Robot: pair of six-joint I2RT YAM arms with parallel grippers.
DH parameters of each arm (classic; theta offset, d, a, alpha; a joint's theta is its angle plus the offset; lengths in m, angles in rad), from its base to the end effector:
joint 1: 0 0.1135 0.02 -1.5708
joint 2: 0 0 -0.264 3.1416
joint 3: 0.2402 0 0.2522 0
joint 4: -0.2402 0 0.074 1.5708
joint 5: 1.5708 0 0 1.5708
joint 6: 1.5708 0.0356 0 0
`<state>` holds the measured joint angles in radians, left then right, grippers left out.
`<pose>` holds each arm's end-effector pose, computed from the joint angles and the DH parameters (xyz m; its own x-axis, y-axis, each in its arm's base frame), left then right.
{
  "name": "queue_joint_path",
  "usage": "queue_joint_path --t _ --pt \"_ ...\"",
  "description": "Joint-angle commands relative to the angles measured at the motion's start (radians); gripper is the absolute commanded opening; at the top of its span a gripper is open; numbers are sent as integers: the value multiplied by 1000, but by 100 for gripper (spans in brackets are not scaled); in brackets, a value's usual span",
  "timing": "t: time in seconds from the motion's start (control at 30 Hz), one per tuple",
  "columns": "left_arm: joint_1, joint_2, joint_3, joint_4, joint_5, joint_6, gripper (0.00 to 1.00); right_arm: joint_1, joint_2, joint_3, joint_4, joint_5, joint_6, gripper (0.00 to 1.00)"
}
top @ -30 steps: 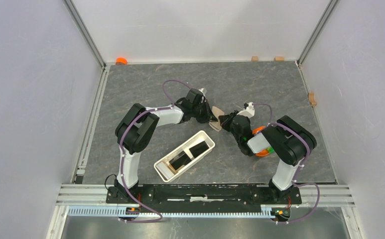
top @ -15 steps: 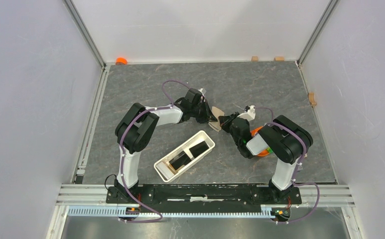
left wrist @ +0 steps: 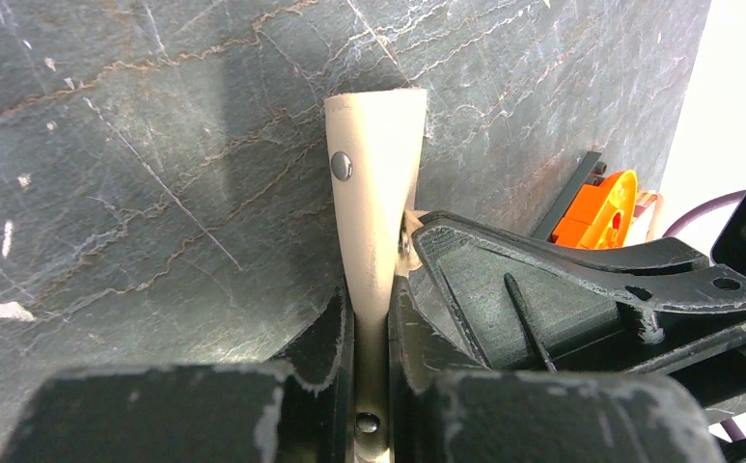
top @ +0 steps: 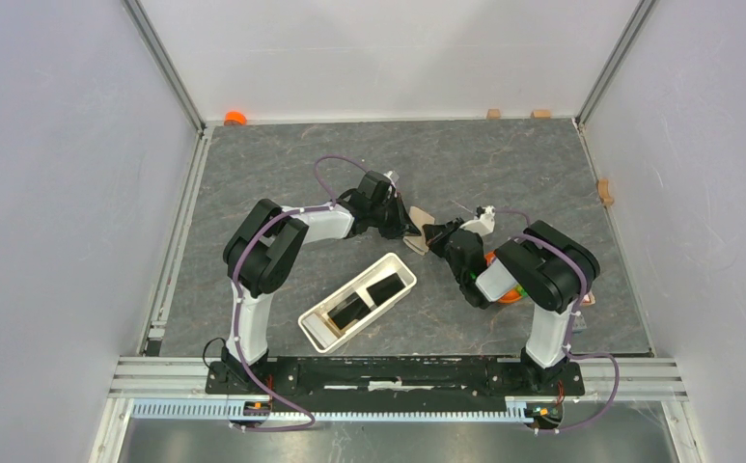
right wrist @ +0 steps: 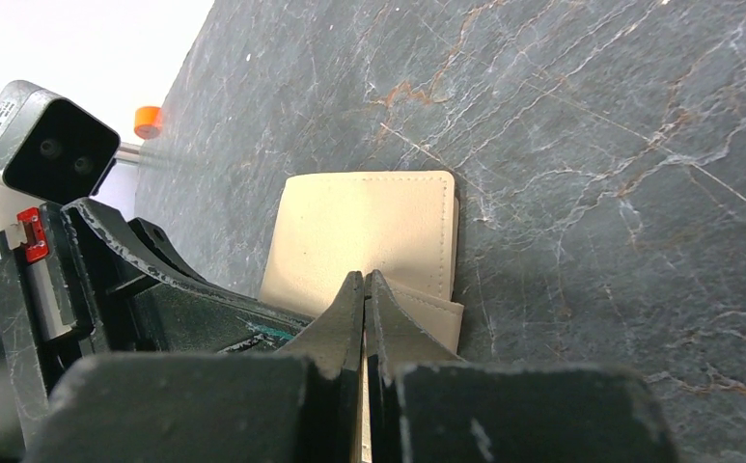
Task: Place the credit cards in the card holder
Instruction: Close the card holder at the center of the board.
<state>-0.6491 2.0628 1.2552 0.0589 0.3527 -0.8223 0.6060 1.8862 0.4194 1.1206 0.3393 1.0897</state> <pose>0.3400 -0.2734 0.1375 -0.9324 -0.1557 -0.3263 0.1259 0.7061 -0.6968 0.2436 0.1544 0.0906 -0.3771 0.7557 -0.5354 0.1178 0.6125 0.7816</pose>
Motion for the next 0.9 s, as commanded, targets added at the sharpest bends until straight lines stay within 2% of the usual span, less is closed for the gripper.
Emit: queue_joint_path --t 0.0,0.6,0.87 --pt "-29 39 5 54 12 19 2 148 143 -63 -469 -404 5 0" --pt "-23 43 50 16 -2 102 2 194 204 -52 -524 -419 31 0" --pt "-5 46 64 30 30 86 2 227 238 -50 -518 -435 64 0"
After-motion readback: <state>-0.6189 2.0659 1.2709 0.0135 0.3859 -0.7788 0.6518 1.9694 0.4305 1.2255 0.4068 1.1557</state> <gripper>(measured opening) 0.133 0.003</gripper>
